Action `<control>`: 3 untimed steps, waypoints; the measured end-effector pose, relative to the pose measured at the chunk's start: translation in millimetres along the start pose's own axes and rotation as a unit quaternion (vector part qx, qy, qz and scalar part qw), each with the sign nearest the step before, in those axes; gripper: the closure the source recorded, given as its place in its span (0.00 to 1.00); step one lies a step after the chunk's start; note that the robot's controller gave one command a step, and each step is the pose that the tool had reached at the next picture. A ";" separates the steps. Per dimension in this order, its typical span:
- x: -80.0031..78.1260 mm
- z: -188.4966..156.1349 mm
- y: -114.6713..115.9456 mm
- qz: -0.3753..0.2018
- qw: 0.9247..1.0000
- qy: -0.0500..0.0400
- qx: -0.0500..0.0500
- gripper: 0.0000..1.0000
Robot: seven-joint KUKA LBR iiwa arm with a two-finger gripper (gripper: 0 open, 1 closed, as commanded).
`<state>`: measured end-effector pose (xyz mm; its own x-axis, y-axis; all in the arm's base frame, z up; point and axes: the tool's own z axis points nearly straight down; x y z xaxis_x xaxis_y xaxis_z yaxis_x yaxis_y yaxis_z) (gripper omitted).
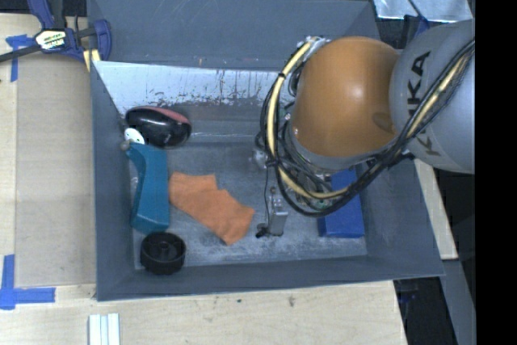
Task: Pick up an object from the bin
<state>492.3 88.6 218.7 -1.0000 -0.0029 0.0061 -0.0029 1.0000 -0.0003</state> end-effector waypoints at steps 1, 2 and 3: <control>-1.7 -4.4 -0.5 0.001 1.000 -0.004 -0.001 0.00; -11.6 51.6 5.7 -0.007 1.000 -0.007 -0.001 0.00; -32.9 110.5 5.4 0.029 1.000 -0.005 -0.001 0.00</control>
Offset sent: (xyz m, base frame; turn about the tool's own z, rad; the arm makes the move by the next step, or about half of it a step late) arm 0.0153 0.0110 -0.1014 -0.0299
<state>524.5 94.1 108.0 -0.9985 0.0548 -0.0036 0.0548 0.9985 0.0012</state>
